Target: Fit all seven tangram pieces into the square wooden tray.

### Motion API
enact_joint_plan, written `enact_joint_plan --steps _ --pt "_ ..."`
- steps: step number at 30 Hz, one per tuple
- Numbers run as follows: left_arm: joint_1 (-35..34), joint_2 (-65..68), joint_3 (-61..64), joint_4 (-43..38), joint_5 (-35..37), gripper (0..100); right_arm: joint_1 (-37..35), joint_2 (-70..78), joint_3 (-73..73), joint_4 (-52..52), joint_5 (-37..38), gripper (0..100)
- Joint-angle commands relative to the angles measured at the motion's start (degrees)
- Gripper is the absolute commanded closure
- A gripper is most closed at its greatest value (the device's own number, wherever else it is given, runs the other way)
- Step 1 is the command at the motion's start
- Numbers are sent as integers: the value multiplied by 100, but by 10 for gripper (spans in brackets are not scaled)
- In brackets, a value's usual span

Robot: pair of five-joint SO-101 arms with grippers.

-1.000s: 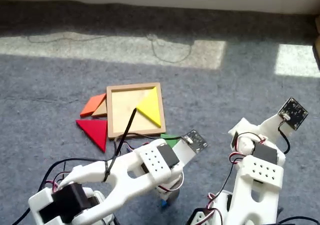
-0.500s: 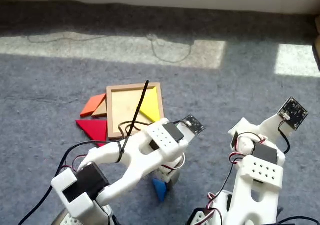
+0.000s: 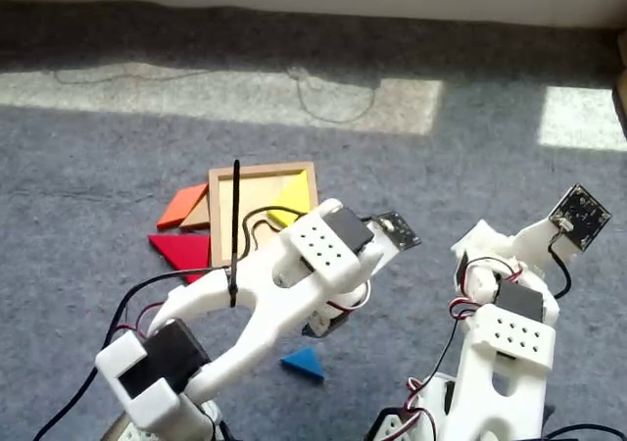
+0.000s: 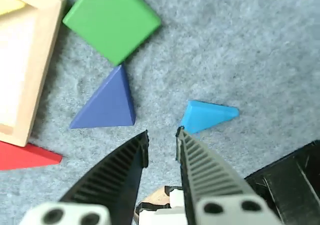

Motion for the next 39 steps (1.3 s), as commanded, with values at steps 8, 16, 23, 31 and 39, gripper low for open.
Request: enact_joint_plan --steps 8,16,23,31,39 --pt "-13 -2932 1059 343 -677 843 66 -163 13 -215 -35 843" --pt "13 -3934 3240 -1116 -870 670 66 -163 22 -215 -26 843" --pt "48 -3934 3925 -2163 -1996 671 66 -163 31 -215 -26 843" --pt "268 -3934 4365 -2936 -2549 671 66 -163 31 -215 -26 843" --pt "259 -3890 4356 -3130 -3182 671 66 -163 31 -215 -26 843"
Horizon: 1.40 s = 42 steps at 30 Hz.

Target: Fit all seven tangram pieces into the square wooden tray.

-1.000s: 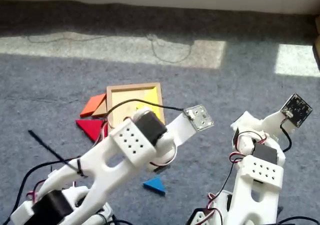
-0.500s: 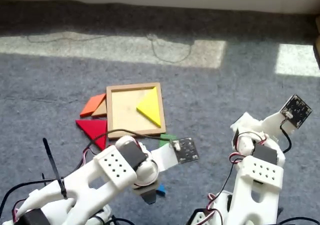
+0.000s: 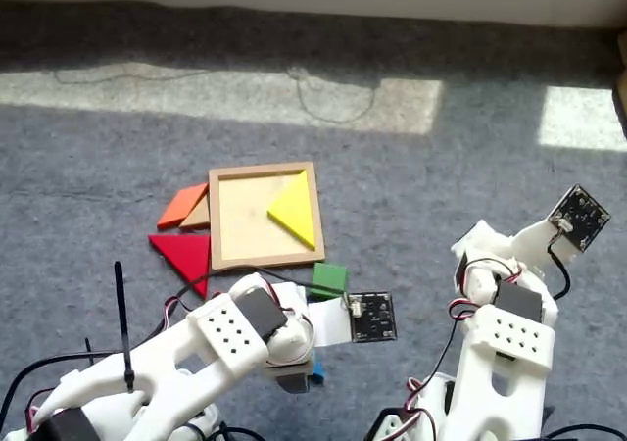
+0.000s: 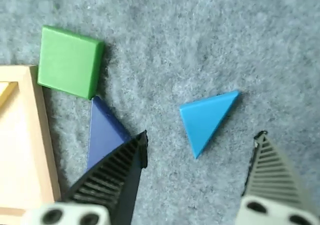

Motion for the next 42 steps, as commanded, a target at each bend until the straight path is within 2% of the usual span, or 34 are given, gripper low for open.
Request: enact_joint_plan --steps 1,5,13,19,36,42 --pt "110 -13 -48 -105 -273 671 57 -163 -40 -119 -26 843" --pt "119 514 -75 -440 -457 671 40 -163 -31 -119 -18 843" --pt "233 1376 -673 -343 -457 671 31 -163 189 -462 -18 843" --pt "488 1429 -699 -396 -457 671 31 -163 295 -629 -18 843" --pt "488 1446 -699 -571 -457 671 40 -171 295 -637 -18 843" --pt "620 1446 -699 -563 -730 742 40 -171 303 -637 -18 843"
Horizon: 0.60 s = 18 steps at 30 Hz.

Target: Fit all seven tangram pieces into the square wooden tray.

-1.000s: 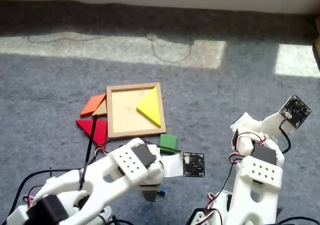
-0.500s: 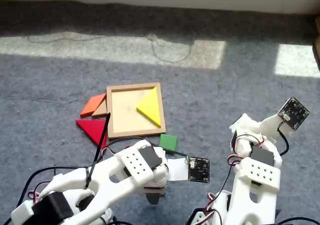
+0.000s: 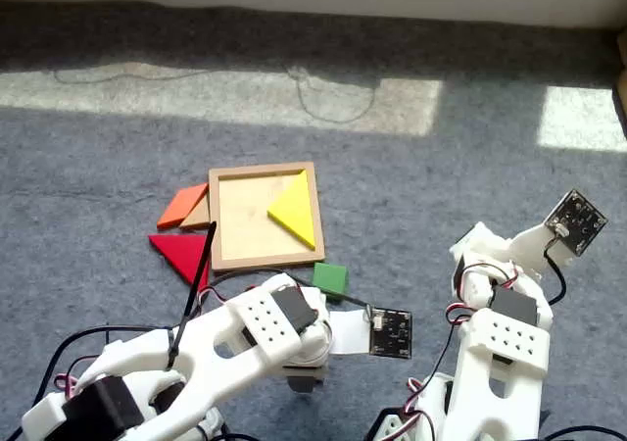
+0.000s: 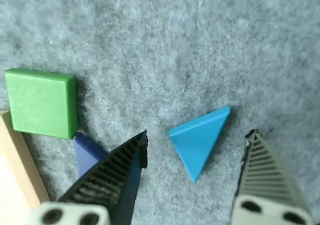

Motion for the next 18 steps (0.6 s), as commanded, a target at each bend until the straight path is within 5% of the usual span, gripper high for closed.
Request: enact_joint_plan --steps 1,10,18 --pt "224 4 -251 -53 -220 747 40 -145 -40 -145 -18 843" --pt "224 409 -576 -35 -220 749 31 -145 -31 -145 -18 843" --pt "180 2273 -2167 1134 -176 753 31 -145 -22 -145 -18 843"
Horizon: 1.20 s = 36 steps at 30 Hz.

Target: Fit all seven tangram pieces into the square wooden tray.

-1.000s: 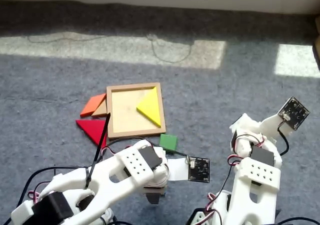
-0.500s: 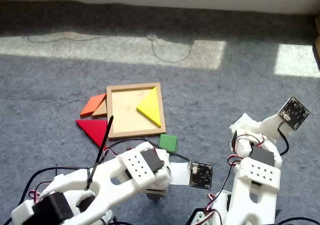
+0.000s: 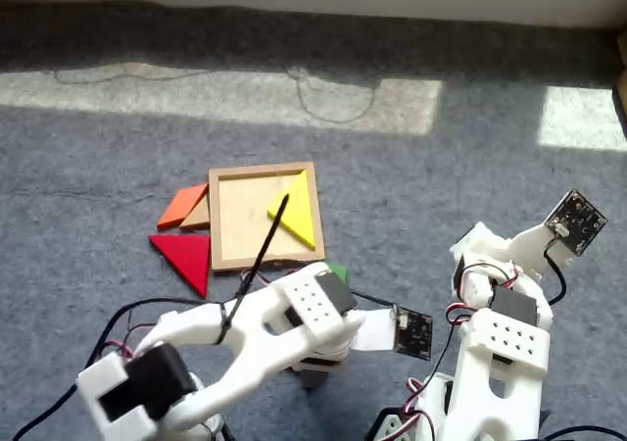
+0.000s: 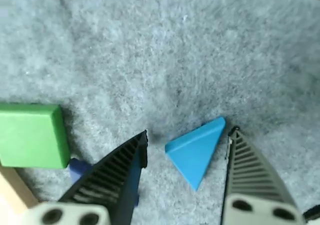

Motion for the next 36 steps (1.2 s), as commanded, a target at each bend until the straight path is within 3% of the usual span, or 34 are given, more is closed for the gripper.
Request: enact_joint_plan --steps 1,6,12,17,20,29,36 --pt "13 356 -611 352 114 760 31 -145 -22 -145 -18 843" --pt "13 4 -303 334 264 830 31 -145 -22 -145 -18 843" --pt "-127 -831 453 -88 273 829 31 -145 -22 -145 -18 843" --pt "-136 -1007 593 -79 273 726 31 -145 -22 -145 -18 843" --pt "-136 -875 479 -70 290 713 31 -145 -22 -145 -18 843" --pt "-145 215 -462 387 308 782 31 -145 -22 -145 -18 843" --pt "-145 347 -523 396 308 896 31 -145 -13 -145 -18 843"
